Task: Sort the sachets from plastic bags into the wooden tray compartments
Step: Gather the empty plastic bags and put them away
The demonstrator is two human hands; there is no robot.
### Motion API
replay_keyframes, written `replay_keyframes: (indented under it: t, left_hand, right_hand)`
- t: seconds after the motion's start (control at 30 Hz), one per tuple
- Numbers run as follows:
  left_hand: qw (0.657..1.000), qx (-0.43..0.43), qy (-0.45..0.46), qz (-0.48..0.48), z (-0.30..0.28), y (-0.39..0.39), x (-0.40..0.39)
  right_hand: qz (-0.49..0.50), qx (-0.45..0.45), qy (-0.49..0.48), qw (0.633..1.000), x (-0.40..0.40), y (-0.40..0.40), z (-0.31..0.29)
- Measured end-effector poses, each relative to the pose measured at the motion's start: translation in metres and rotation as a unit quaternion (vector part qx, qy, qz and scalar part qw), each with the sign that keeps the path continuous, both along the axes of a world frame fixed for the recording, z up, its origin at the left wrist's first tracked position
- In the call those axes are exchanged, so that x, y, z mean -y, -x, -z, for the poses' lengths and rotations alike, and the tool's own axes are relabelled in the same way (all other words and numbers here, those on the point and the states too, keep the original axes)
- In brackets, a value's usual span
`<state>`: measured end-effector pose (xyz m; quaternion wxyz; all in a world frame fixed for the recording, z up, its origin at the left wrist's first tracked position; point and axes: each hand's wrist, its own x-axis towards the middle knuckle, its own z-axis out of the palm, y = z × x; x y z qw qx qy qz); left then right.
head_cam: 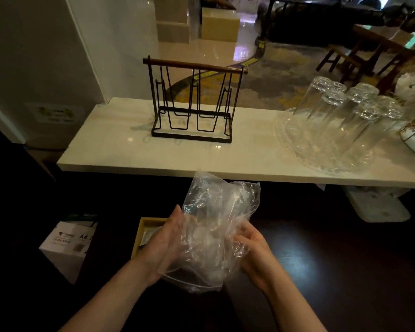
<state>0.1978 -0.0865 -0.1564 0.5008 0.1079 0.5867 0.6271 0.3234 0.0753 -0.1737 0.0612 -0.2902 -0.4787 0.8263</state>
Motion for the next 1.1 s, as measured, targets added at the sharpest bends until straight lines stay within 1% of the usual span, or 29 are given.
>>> replay_keyframes:
  t: [0.07, 0.13, 0.27, 0.3, 0.37, 0.43, 0.5, 0.53, 0.6, 0.67, 0.7, 0.77, 0.83, 0.87, 0.97, 1.03, 1.1]
  left_hand:
    - [1.000, -0.002, -0.007, 0.028, -0.004, 0.002, 0.002]
    - [0.999, -0.002, -0.007, 0.040, -0.004, 0.001, 0.003]
    - [0.998, 0.024, -0.052, 0.011, -0.009, -0.004, 0.002]
    - [0.998, 0.032, -0.054, -0.002, -0.011, -0.005, 0.001]
    - [0.998, 0.039, -0.046, -0.022, -0.017, -0.009, -0.001]
    - [0.999, -0.025, 0.002, -0.033, -0.014, -0.012, -0.003]
    - [0.993, -0.101, 0.025, -0.052, -0.010, -0.014, -0.004]
    - [0.989, -0.123, 0.033, -0.078, -0.003, -0.011, -0.003]
    - [0.981, -0.157, 0.042, -0.106, 0.001, -0.005, -0.001]
    - [0.976, -0.192, 0.042, -0.089, 0.000, -0.002, 0.000]
    - [0.973, -0.213, 0.052, -0.074, 0.000, -0.002, 0.000]
    - [0.966, -0.241, 0.063, -0.062, 0.004, -0.001, 0.000]
    - [0.963, -0.252, 0.057, -0.079, 0.007, 0.000, -0.001]
    - [0.962, -0.251, 0.054, -0.091, 0.009, 0.002, -0.001]
    - [0.968, -0.208, 0.042, -0.136, 0.011, 0.004, -0.002]
    - [0.963, -0.204, 0.026, -0.172, 0.014, 0.007, -0.001]
    - [0.952, -0.237, 0.038, -0.190, 0.016, 0.011, 0.003]
  right_hand:
    - [-0.018, 0.013, -0.031, 0.999, 0.002, 0.000, -0.003]
    - [-0.032, 0.016, -0.041, 0.999, 0.005, 0.000, -0.006]
    - [-0.001, 0.010, 0.008, 1.000, 0.009, 0.004, -0.008]
    - [0.011, 0.010, 0.009, 1.000, 0.009, 0.006, -0.007]
    - [0.025, 0.020, -0.025, 0.999, 0.011, 0.009, -0.008]
    - [0.021, 0.032, -0.054, 0.998, 0.013, 0.011, -0.007]
    - [0.024, 0.031, -0.059, 0.997, 0.013, 0.010, -0.006]
    - [0.027, 0.024, -0.053, 0.998, 0.012, 0.009, -0.006]
    - [0.033, 0.003, -0.011, 0.999, 0.004, 0.006, -0.004]
    - [0.019, -0.021, 0.007, 1.000, -0.005, 0.003, -0.007]
    - [-0.001, -0.024, -0.009, 1.000, -0.008, 0.003, -0.008]
    - [-0.010, -0.007, -0.078, 0.997, -0.010, 0.006, -0.013]
    - [0.028, 0.009, -0.159, 0.987, -0.010, 0.011, -0.013]
    - [0.045, 0.002, -0.170, 0.984, -0.009, 0.013, -0.014]
    - [0.050, -0.026, -0.176, 0.983, -0.009, 0.016, -0.012]
    - [0.098, -0.015, -0.219, 0.971, -0.014, 0.015, -0.006]
    - [0.168, 0.020, -0.293, 0.941, -0.026, 0.011, -0.001]
